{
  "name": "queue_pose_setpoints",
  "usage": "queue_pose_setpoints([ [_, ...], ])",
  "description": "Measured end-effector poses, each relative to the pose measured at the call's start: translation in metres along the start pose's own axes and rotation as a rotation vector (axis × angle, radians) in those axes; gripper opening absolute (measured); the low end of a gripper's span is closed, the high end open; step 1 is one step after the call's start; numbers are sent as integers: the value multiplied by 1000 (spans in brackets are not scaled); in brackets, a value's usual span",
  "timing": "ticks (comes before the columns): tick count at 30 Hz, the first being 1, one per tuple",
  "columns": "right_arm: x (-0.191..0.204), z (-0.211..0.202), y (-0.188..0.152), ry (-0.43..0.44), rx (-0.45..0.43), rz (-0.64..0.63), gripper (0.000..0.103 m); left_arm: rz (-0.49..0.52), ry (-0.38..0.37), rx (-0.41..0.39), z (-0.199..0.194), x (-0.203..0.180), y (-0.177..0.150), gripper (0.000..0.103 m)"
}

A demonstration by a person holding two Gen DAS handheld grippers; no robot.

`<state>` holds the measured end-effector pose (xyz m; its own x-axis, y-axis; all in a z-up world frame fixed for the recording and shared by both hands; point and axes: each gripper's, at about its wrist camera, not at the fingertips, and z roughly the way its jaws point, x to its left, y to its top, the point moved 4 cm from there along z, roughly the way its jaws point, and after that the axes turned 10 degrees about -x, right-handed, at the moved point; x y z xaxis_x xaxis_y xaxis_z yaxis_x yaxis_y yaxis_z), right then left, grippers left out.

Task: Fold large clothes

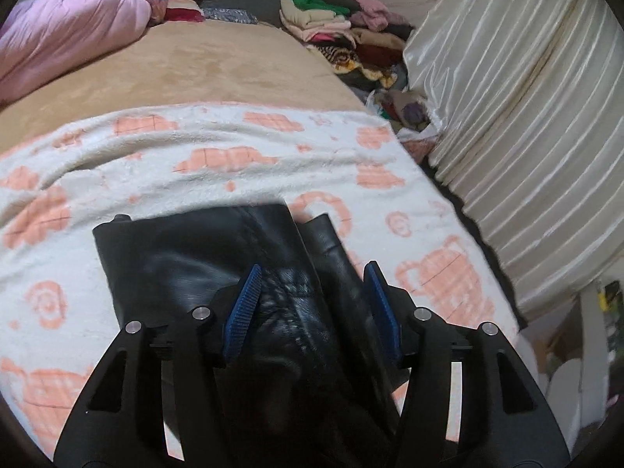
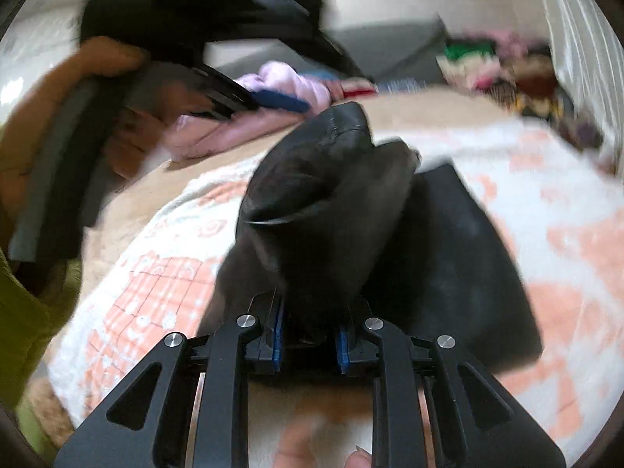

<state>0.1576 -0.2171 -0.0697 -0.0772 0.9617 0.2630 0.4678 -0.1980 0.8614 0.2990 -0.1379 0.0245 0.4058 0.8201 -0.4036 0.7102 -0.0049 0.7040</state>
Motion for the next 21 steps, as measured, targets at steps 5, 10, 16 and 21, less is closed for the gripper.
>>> queue_pose_setpoints([
  [5,-20,-6,-17,82,55,217,19,6,159,-80,-32,41,-17,57],
  [10,-20,-2,-7,119,82,280,29,-9,294,12,-25,96,-74,58],
  [16,-17,-11,17,96,103,250,86,-39,253,31,-13,98,-102,58],
  [21,-35,-2,61,91,164,307,96,-51,237,25,-14,97,-102,58],
])
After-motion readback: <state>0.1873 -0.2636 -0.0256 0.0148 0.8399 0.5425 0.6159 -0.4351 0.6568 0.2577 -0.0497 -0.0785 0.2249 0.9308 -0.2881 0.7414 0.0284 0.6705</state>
